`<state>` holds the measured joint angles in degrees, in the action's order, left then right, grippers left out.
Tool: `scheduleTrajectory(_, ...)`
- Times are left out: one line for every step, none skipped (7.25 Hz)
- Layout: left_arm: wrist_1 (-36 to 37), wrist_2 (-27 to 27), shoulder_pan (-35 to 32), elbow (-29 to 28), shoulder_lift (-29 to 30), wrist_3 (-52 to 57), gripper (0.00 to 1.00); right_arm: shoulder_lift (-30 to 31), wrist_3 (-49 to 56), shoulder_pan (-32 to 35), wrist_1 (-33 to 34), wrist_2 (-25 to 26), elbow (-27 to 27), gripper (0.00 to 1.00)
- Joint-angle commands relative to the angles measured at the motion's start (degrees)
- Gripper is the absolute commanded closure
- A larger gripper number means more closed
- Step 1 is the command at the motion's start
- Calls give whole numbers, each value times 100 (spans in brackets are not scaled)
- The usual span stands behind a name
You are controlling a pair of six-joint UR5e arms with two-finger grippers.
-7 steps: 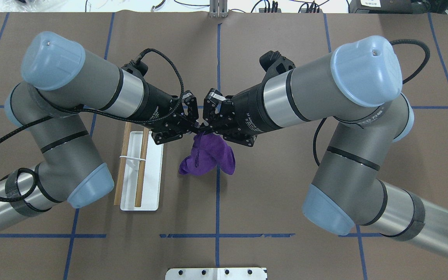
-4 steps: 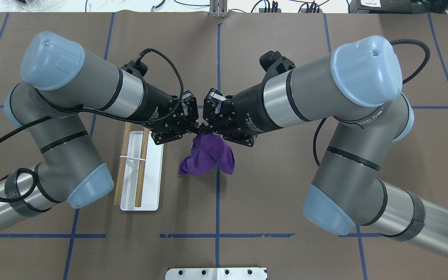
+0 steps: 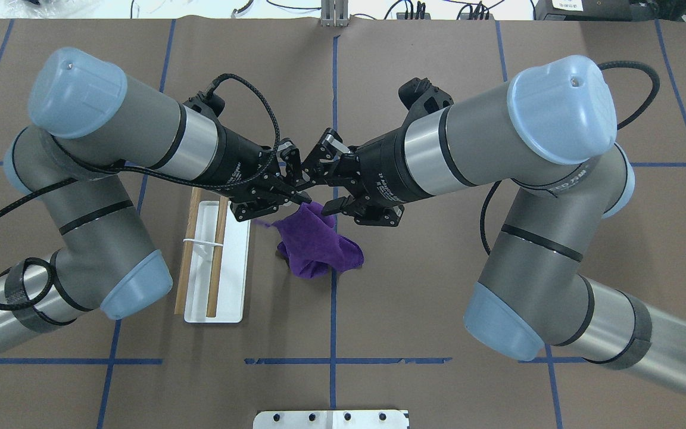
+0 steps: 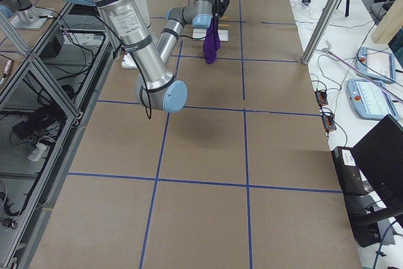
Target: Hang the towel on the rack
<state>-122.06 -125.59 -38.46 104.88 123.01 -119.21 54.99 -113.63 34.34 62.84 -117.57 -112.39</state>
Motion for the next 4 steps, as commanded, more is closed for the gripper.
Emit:
scheduleTrajectory(-2,-9,-39,311,-405,29,100,282,8,263,0,-72,-264,0)
scheduleTrajectory(-28,-44,-291,566,-748,169,100,928,8,370,0,-195,-666,0)
scheduleTrajectory(-28,-70,-528,717,-1039,605,100,1248,8,684,-9,-405,-757,0)
scheduleTrajectory(-28,-79,-687,988,-1494,1106,100,1347,8,749,-9,-459,-723,0)
